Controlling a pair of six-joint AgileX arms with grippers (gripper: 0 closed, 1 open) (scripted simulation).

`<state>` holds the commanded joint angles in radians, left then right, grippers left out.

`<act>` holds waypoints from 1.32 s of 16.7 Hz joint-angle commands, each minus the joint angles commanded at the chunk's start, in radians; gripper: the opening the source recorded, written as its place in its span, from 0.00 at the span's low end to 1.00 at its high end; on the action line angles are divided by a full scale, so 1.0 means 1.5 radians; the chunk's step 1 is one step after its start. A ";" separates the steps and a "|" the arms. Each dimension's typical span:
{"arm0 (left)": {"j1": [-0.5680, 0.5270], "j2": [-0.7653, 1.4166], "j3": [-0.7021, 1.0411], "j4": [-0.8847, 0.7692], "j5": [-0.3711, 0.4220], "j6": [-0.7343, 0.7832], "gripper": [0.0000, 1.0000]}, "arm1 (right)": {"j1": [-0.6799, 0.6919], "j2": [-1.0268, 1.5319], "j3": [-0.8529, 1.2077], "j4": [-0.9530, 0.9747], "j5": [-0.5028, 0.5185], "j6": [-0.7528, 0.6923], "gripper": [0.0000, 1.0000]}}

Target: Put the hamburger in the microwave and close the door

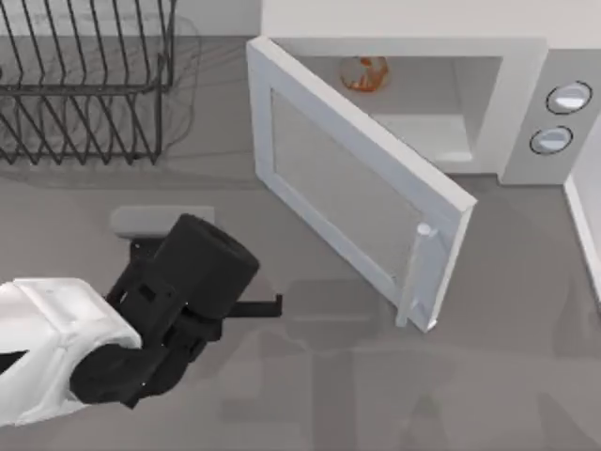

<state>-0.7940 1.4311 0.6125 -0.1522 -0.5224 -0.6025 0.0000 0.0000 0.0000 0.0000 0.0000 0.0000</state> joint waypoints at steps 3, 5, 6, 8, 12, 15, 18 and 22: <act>-0.079 0.080 0.075 -0.020 -0.033 -0.072 0.00 | 0.000 0.000 0.000 0.000 0.000 0.000 1.00; -0.101 0.099 0.097 -0.031 -0.051 -0.093 0.00 | 0.000 0.000 0.000 0.000 0.000 0.000 1.00; -0.102 0.100 0.098 -0.031 -0.051 -0.094 0.00 | 0.000 0.000 0.000 0.000 0.000 0.000 1.00; -0.102 0.100 0.098 -0.031 -0.051 -0.094 0.00 | 0.000 0.000 0.000 0.000 0.000 0.000 1.00; -0.115 0.123 0.123 -0.045 -0.057 -0.110 0.00 | 0.000 0.000 0.000 0.000 0.000 0.000 1.00; -0.154 0.196 0.212 -0.086 -0.075 -0.151 0.00 | 0.000 0.000 0.000 0.000 0.000 0.000 1.00; -0.194 0.267 0.314 -0.130 -0.093 -0.195 0.00 | 0.000 0.000 0.000 0.000 0.000 0.000 1.00; -0.215 0.306 0.357 -0.155 -0.103 -0.218 0.00 | 0.000 0.000 0.000 0.000 0.000 0.000 1.00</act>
<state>-1.1164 1.8896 1.1477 -0.3853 -0.6762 -0.9295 0.0000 0.0000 0.0000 0.0000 0.0000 0.0000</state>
